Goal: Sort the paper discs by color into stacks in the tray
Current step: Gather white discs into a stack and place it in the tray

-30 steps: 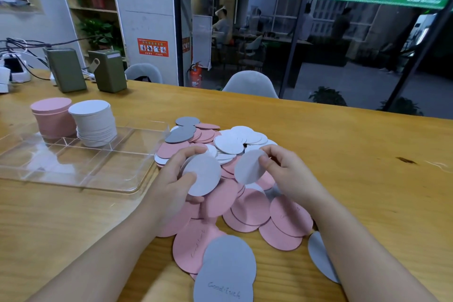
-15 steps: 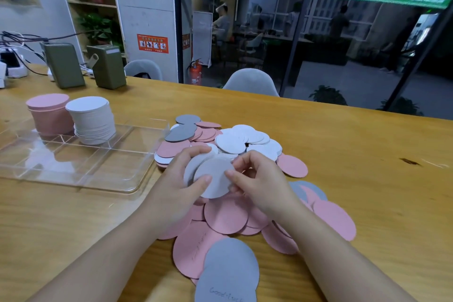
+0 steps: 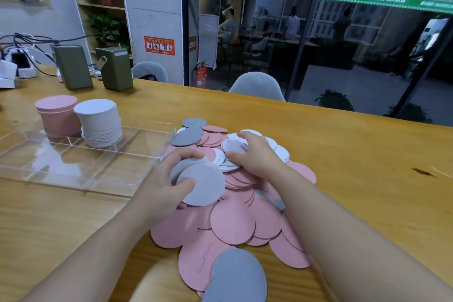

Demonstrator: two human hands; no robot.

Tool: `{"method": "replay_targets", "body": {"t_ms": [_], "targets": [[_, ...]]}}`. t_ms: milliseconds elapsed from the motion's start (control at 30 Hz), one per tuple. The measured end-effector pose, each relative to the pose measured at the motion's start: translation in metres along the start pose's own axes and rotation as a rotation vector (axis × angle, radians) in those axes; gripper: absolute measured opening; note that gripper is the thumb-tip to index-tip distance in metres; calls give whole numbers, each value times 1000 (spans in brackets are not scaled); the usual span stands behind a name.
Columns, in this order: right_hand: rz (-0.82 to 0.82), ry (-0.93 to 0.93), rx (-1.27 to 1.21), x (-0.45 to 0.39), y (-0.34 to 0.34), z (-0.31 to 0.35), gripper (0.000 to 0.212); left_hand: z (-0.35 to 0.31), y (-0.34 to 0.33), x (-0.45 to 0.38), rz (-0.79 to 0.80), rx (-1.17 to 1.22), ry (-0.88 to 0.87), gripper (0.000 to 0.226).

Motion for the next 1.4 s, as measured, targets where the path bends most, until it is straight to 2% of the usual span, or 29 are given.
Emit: {"method": "replay_targets", "body": {"t_ms": [67, 167, 267, 433, 533, 733, 867, 967, 1067, 1133, 1267, 1400], "targets": [[81, -77, -24, -9, -3, -3, 77, 1, 0, -1, -4, 12, 18, 40], [122, -73, -5, -15, -2, -2, 75, 2, 0, -1, -9, 17, 28, 40], [71, -53, -1, -12, 2, 0, 72, 1, -2, -1, -3, 39, 27, 40], [-169, 108, -156, 15, 15, 14, 67, 3, -5, -2, -6, 110, 34, 39], [-145, 215, -247, 42, 16, 25, 64, 6, -5, -4, -16, 147, 60, 33], [-27, 352, -44, 73, -1, 32, 79, 12, -5, -7, -61, 215, 127, 43], [-86, 419, 82, 76, -11, 39, 76, 7, -6, -4, -33, 211, 80, 47], [-127, 466, 109, 78, -20, 49, 75, 6, -6, -3, 3, 109, 40, 46], [-81, 508, 98, 76, -28, 55, 75, 6, -4, -4, 15, -11, -24, 47], [-35, 487, 63, 72, -24, 52, 75, 8, -1, -4, 6, -47, -26, 45], [-63, 362, 77, 54, -1, 35, 65, 7, 4, -4, -43, -23, -13, 45], [95, 218, 234, 34, 7, 18, 69, 3, 6, -4, -82, -6, -35, 45]]}}
Point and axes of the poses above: each hand's wrist, its own x-axis away from the middle knuckle, its own y-axis out of the back of the hand, z = x × y, the point moved 4 cm from there along -x, towards the middle knuckle, and after that the axes turned 1 degree about z, right-handed, at the moved point
